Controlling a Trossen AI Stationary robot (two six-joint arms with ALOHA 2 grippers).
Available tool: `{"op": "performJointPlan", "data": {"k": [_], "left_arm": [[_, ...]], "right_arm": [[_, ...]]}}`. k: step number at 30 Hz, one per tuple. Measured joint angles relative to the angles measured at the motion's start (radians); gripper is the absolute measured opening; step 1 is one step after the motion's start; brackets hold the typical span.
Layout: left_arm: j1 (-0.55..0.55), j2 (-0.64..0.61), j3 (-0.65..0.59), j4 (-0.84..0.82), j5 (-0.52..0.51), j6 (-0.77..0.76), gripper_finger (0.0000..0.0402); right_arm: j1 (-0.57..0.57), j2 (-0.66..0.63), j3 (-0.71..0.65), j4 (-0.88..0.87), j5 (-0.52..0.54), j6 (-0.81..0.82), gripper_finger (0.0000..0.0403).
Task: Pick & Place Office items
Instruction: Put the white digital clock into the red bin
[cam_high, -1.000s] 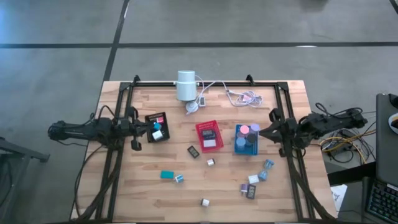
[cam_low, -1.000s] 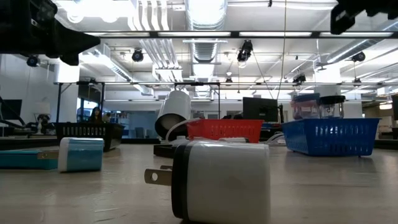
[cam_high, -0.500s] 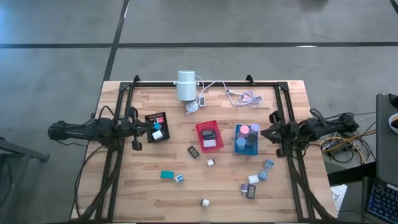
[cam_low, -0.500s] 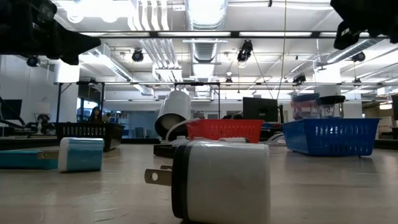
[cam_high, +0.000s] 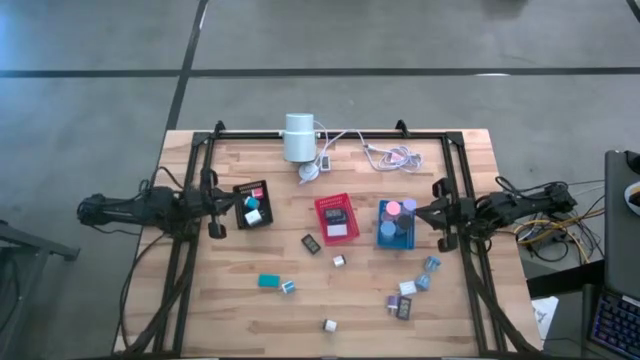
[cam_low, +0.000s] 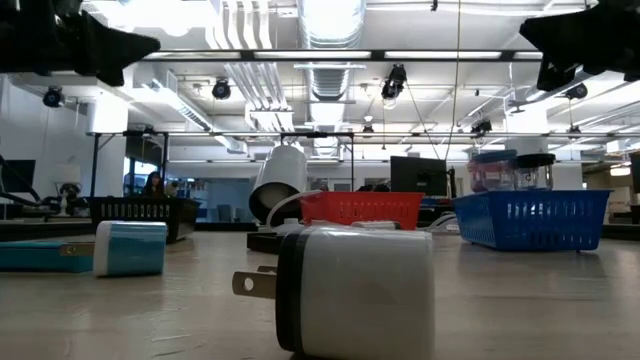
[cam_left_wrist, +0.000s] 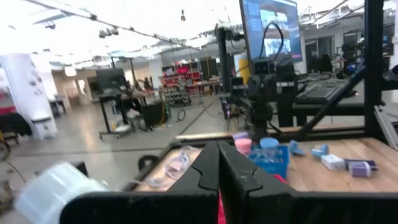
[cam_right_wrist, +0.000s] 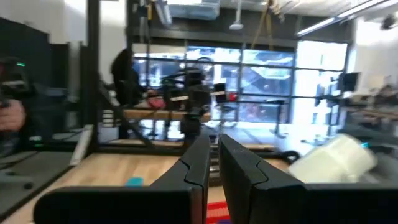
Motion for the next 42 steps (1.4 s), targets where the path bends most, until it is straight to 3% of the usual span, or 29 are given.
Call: {"op": "performJointPlan", "data": {"k": [4, 10, 14, 19, 42], "left_arm": [[0.000, 0.001, 0.032, 0.000, -0.014, 0.061, 0.0001], [0.001, 0.034, 0.037, -0.005, -0.014, 0.186, 0.0001], [0.001, 0.067, 0.064, 0.003, -0.014, 0.137, 0.0001], [0.001, 0.101, 0.064, -0.061, -0.013, 0.055, 0.0001], [0.001, 0.116, 0.062, -0.008, -0.009, 0.123, 0.0000]], "right_arm": [[-0.001, -0.001, 0.006, 0.007, 0.047, -0.016, 0.0031], [0.000, -0.001, 0.001, -0.014, -0.040, -0.012, 0.0031], [0.000, 0.002, -0.004, -0.011, -0.043, 0.062, 0.0031], [0.000, -0.002, -0.007, -0.009, 0.006, 0.043, 0.0031], [0.000, 0.022, -0.007, -0.020, 0.045, -0.040, 0.0031]]}}
